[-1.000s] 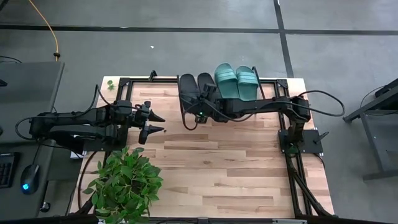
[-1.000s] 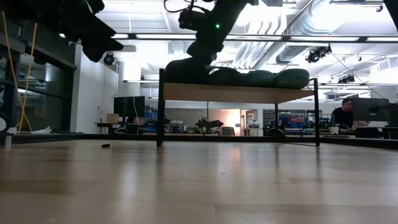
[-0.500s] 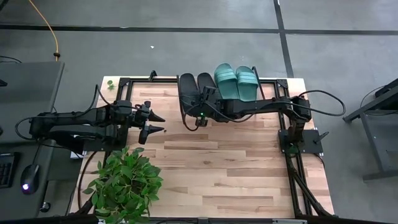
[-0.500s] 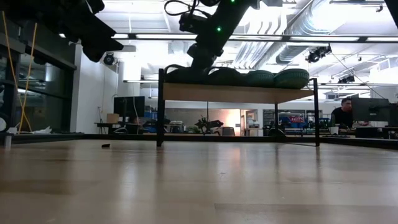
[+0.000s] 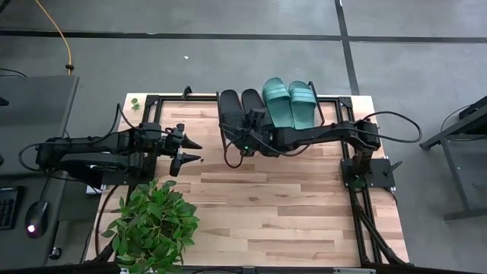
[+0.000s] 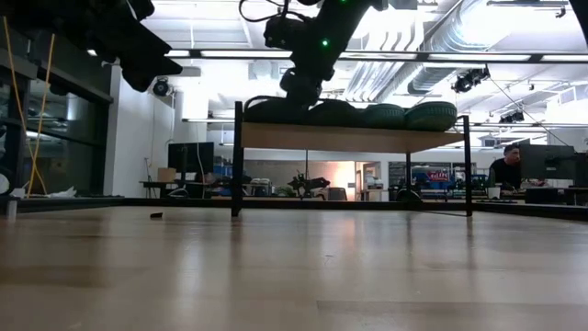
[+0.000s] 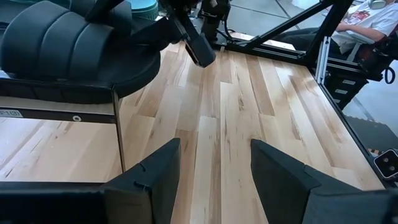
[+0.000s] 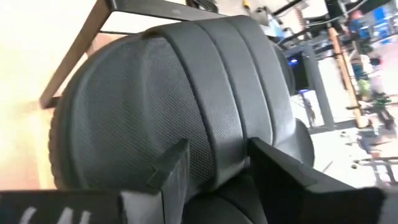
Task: Pick and place slides into the shelf
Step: Return to Home Position
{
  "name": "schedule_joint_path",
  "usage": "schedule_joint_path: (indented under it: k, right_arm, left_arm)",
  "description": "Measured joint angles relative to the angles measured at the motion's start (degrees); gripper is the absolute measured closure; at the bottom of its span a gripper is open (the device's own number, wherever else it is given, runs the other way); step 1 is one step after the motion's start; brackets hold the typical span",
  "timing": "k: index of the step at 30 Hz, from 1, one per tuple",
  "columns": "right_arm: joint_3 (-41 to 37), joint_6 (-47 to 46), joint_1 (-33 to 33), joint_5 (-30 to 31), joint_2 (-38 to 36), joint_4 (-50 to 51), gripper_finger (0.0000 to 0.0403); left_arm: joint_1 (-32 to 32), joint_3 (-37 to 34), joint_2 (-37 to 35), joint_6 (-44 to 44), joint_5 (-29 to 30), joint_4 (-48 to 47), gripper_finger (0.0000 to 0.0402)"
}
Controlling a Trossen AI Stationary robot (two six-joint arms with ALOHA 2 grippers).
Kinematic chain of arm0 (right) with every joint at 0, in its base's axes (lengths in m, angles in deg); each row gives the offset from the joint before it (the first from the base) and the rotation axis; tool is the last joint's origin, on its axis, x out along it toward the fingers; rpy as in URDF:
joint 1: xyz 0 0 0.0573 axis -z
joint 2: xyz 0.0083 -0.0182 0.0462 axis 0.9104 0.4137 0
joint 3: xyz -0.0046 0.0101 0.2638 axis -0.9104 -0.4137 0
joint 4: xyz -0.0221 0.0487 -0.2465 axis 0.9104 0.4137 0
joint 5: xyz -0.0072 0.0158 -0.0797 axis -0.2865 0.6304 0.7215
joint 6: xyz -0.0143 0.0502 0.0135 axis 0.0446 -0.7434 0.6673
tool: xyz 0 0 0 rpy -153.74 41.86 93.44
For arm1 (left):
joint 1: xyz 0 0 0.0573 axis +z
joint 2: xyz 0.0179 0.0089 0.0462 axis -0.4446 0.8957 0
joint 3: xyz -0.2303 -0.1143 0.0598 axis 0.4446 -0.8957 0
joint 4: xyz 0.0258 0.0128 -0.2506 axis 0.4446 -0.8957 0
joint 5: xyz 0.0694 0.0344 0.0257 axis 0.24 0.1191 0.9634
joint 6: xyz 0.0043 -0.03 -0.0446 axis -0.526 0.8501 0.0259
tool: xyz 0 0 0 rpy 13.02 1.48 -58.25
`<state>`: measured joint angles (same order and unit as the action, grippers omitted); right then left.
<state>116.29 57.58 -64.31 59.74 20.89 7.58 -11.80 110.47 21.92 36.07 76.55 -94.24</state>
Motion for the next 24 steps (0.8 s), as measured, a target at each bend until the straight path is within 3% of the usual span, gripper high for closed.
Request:
schedule_joint_path:
  k: [24]
  right_arm:
    - [9.75, 2.01, -4.18, 0.16, 0.02, 2.27, 0.0246]
  left_arm:
    - [-0.01, -0.01, 0.01, -0.01, 0.02, 0.02, 0.0224]
